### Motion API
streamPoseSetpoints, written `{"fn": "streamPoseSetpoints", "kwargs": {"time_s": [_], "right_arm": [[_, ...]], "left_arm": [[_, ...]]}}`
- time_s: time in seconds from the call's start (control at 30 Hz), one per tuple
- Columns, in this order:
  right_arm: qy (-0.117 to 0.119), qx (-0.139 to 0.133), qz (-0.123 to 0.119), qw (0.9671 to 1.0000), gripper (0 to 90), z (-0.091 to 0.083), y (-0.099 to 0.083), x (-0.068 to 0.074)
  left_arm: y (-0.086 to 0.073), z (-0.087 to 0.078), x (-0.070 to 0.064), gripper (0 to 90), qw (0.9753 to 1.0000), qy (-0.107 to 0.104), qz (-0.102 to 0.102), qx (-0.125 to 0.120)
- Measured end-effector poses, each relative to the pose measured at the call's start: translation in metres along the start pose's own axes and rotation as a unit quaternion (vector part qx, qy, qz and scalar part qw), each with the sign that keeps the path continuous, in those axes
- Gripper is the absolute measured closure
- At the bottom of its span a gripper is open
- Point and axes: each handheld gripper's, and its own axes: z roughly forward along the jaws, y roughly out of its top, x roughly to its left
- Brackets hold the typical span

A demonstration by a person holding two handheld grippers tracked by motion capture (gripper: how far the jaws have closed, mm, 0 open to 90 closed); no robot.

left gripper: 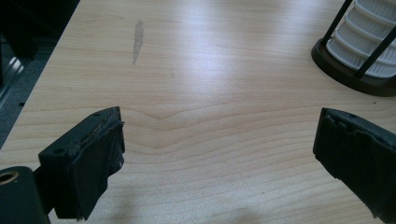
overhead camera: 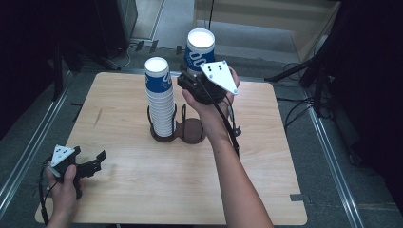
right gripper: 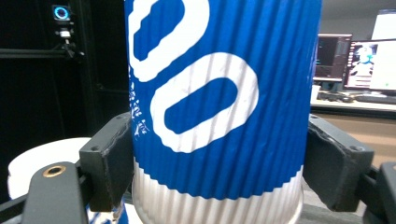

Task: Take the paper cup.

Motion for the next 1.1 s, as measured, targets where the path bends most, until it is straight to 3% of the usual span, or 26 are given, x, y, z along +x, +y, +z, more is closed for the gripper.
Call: {"fn": "streamPoseSetpoints", "kwargs": {"time_s": [0.47,1.1], "right_arm": [[-0.013,0.005,-0.007,0.9999,19.1,-0.017,-0.017,-0.014],[-0.015,0.02,0.001,0.9997,19.0,-0.045,-0.044,-0.032]], "left_arm": [[0.0,0.0,-0.001,2.8,1.0,0.001,0.005,0.001],[0.0,0.0,-0.002,2.8,1.0,0.003,0.006,0.0]]}}
